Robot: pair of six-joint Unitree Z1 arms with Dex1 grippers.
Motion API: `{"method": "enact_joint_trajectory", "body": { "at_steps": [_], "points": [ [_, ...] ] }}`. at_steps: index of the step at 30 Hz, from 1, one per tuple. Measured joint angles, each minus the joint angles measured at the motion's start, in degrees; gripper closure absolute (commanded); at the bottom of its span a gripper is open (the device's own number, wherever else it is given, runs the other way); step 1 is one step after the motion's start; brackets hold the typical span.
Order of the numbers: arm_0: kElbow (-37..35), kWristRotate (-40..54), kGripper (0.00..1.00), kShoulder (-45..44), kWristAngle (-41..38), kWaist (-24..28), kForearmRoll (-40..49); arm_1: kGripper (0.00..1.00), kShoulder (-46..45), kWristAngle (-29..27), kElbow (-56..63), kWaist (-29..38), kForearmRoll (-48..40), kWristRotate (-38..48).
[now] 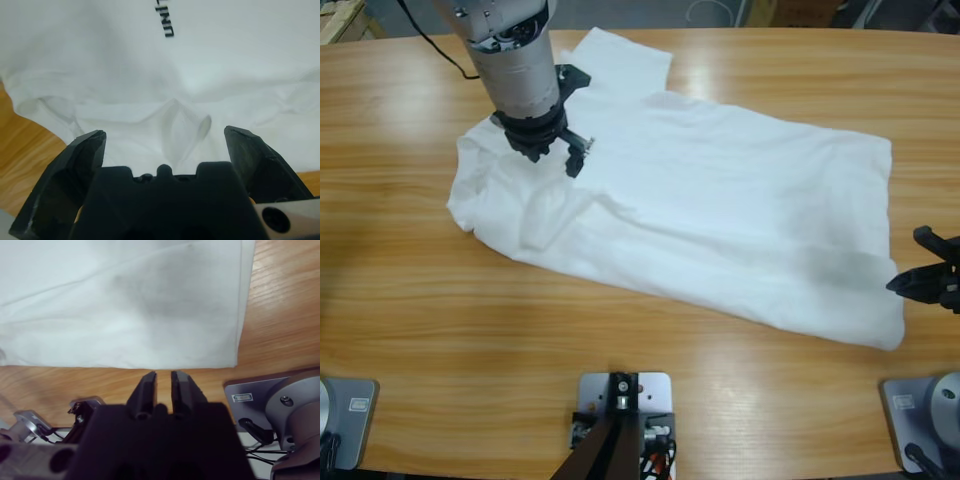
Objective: Fold clothes
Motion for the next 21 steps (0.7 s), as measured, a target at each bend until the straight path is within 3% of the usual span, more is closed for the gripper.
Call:
{"method": "enact_joint_trajectory", "body": {
  "at_steps": [6, 11, 13, 21],
  "points": [
    [-1.75, -0.13, 0.15, 1.43, 1.57, 0.0, 0.26, 0.892, 0.03, 0.18, 0.23, 0.0, -0.66, -0.21],
    [-2.34, -0.13, 0.614, 2.52, 1.66, 0.0, 1.95, 0.892, 0.15, 0.18, 0.23, 0.0, -0.71, -0.33],
    [-2.6, -0.33, 0.982, 3.04, 1.68, 0.0, 3.09, 0.892, 0.21, 0.19, 0.24, 0.0, -0.84, -0.33],
    [-3.1, -1.03, 1.0, 3.93, 2.12, 0.0, 5.24, 0.892, 0.29, 0.19, 0.39, 0.0, -0.95, -0.4]
  ]
}}
